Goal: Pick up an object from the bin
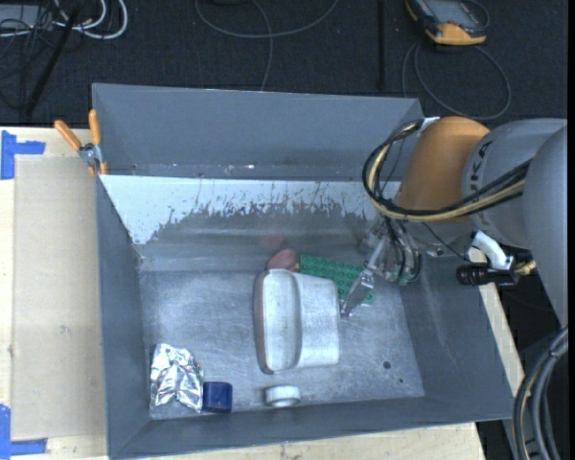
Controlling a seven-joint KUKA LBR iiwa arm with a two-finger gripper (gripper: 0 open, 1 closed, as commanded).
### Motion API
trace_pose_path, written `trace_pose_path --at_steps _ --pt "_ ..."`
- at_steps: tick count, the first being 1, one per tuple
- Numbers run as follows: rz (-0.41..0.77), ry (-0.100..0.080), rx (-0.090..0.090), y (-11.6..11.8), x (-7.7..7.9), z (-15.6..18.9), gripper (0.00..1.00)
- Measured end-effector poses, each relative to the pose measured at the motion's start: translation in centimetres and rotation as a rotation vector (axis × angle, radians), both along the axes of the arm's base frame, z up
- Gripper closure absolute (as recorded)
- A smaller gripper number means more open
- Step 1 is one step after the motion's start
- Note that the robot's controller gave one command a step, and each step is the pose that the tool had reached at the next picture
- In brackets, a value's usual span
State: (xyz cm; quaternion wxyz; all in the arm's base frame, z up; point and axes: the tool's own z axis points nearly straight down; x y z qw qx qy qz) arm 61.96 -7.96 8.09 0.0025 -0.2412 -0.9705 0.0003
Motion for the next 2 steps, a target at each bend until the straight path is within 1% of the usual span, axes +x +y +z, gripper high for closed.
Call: trace_pose_path --at_steps 1,2 --pt "-0.153 -0.003 -0.001 2.30 -0.88 1.87 0.00" --pt "-0.334 -0.004 -0.002 2.07 -0.28 1.84 0.00"
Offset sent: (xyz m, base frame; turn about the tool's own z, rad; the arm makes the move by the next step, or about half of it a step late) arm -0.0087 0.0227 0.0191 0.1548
